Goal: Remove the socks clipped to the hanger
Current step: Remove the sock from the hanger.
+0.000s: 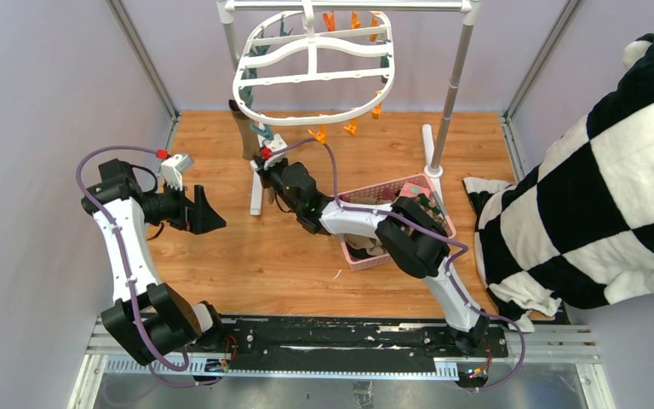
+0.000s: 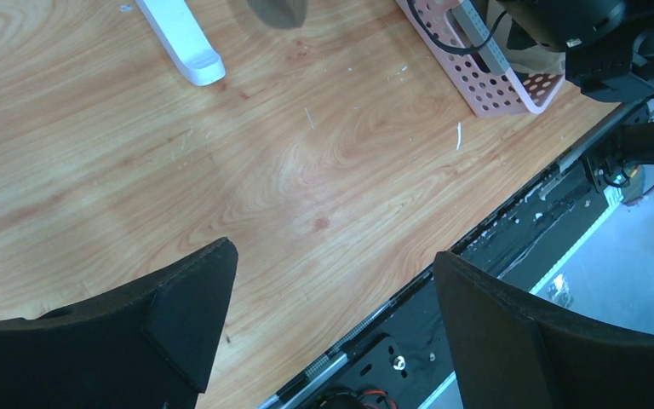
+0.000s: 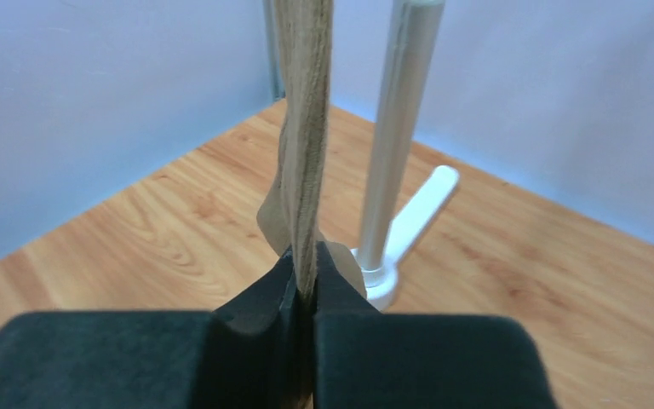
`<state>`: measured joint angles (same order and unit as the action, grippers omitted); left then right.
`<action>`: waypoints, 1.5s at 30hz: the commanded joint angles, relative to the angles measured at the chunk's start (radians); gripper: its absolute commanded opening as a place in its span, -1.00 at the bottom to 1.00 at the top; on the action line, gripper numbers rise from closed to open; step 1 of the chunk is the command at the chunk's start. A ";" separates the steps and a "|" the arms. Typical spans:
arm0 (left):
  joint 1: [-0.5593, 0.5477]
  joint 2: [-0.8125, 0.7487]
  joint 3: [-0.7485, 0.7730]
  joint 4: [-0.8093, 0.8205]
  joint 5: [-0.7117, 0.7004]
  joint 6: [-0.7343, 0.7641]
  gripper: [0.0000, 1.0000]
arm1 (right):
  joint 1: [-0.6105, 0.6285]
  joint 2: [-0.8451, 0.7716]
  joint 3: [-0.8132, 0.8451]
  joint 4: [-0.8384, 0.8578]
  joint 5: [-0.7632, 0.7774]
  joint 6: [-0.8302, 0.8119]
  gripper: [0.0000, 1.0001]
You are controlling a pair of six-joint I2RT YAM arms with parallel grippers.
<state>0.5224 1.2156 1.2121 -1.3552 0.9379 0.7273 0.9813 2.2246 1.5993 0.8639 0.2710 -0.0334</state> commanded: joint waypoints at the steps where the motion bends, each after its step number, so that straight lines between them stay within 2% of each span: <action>1: 0.002 -0.001 0.003 -0.018 0.011 0.034 0.85 | 0.002 -0.079 -0.067 0.076 -0.159 0.059 -1.00; 10: -0.044 -0.042 0.073 -0.106 0.067 0.072 0.86 | 0.003 -0.350 -0.333 0.209 -0.532 0.313 -1.00; 15: -0.129 -0.102 0.106 -0.128 0.114 0.062 0.97 | 0.002 -0.481 -0.488 0.288 -0.708 0.507 -1.00; 20: -0.241 -0.142 0.134 -0.128 0.175 0.023 0.98 | 0.005 -0.576 -0.602 0.349 -0.831 0.656 -1.00; 26: -0.364 -0.152 0.155 -0.128 0.233 -0.015 0.86 | 0.015 -0.678 -0.691 0.339 -0.837 0.723 -1.00; 32: -0.396 -0.117 0.172 -0.128 0.288 -0.043 0.42 | 0.028 -0.725 -0.724 0.331 -0.837 0.759 -0.99; 42: -0.471 -0.092 0.189 -0.127 0.334 -0.042 0.39 | 0.045 -0.748 -0.705 0.205 -0.820 0.776 -1.00; 45: -0.477 -0.078 0.187 -0.128 0.333 -0.037 0.19 | 0.046 -0.755 -0.710 0.199 -0.817 0.789 -1.00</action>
<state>0.0586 1.1160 1.3811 -1.4754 1.2400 0.6849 1.0103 1.5043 0.8871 1.0809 -0.5388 0.7273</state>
